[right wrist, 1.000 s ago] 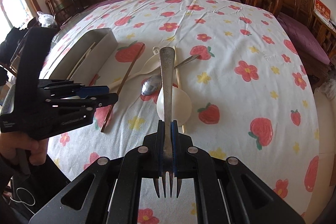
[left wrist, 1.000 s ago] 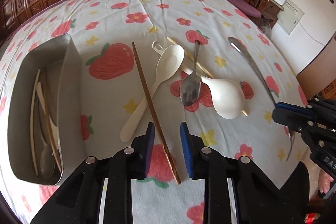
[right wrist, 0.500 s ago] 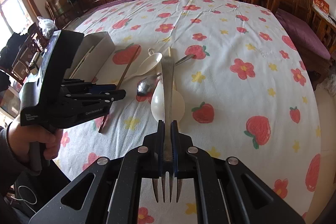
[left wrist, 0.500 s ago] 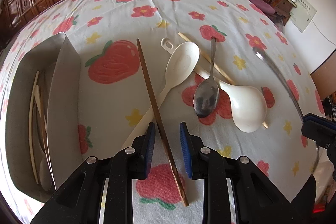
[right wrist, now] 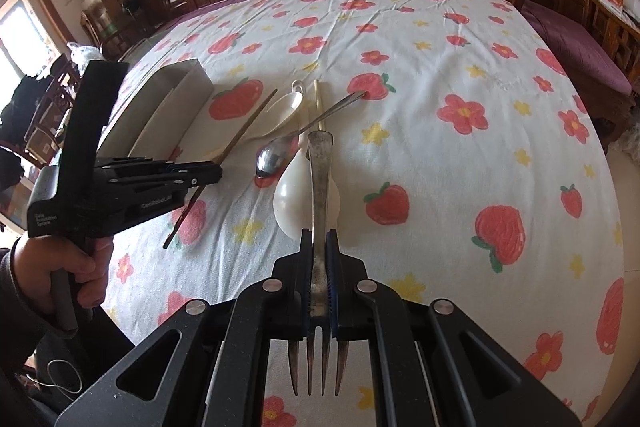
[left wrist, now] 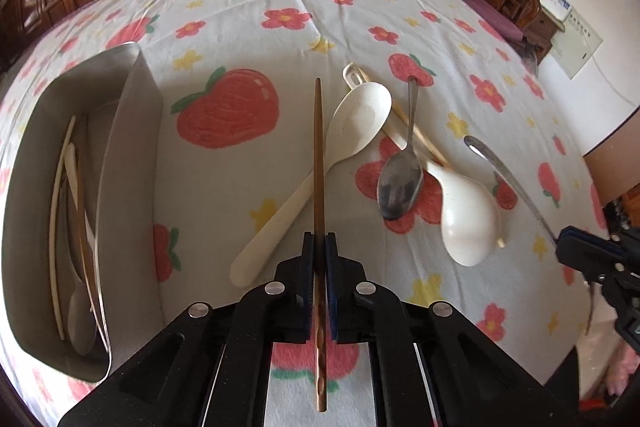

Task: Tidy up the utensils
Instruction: 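Grasp a wooden chopstick from the pile with the left tool while the right tool holds the fork, then carry the chopstick in the left tool into the tray while the right tool carries the fork over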

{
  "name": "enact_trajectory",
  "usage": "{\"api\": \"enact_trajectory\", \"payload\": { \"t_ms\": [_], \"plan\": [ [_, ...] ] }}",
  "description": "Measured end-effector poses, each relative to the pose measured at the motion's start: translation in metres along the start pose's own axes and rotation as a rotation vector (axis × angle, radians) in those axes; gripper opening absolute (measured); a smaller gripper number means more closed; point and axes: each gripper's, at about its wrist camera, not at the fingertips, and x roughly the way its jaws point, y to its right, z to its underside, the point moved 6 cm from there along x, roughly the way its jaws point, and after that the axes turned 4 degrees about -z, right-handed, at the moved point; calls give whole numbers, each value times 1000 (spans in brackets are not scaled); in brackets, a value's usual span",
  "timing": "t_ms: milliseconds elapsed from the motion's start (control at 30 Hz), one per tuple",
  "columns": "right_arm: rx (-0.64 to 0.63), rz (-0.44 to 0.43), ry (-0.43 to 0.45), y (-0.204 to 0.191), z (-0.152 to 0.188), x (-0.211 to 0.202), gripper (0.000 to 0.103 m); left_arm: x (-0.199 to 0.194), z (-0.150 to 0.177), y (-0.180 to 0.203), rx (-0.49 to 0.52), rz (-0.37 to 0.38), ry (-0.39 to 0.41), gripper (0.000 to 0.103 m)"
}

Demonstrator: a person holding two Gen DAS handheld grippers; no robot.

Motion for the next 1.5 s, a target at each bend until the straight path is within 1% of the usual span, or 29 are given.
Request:
{"api": "enact_trajectory", "payload": {
  "t_ms": [100, 167, 333, 533, 667, 833, 933, 1100, 1333, 1500],
  "plan": [
    [-12, 7, 10, -4, -2, -5, 8, -20, -1, 2, 9, 21, 40, 4],
    [-47, 20, 15, -12, -4, -7, 8, -35, -2, 3, 12, 36, 69, 4],
    [-85, 38, 30, -28, -12, -15, 8, -73, -7, 2, 49, 25, 145, 4],
    [-135, 38, 37, -55, -22, -17, 8, -113, -11, -17, 59, 15, 214, 4],
    [-167, 28, 36, -74, -29, -12, 8, -126, -11, -35, 43, 8, 237, 4],
    [-194, 7, 43, -102, -41, -2, 8, -131, -8, -66, 19, -12, 245, 4],
    [-224, -7, 41, -120, -47, 8, 8, -131, -11, -86, 14, -32, 269, 4],
    [-253, -21, 20, -143, -57, 28, 8, -117, -16, -119, -9, -41, 246, 4],
    [-273, -26, 7, -162, -71, 46, 8, -99, -26, -155, -48, -60, 231, 4],
    [-282, -23, 9, -170, -79, 51, 8, -89, -22, -167, -61, -60, 221, 4]
  ]
}}
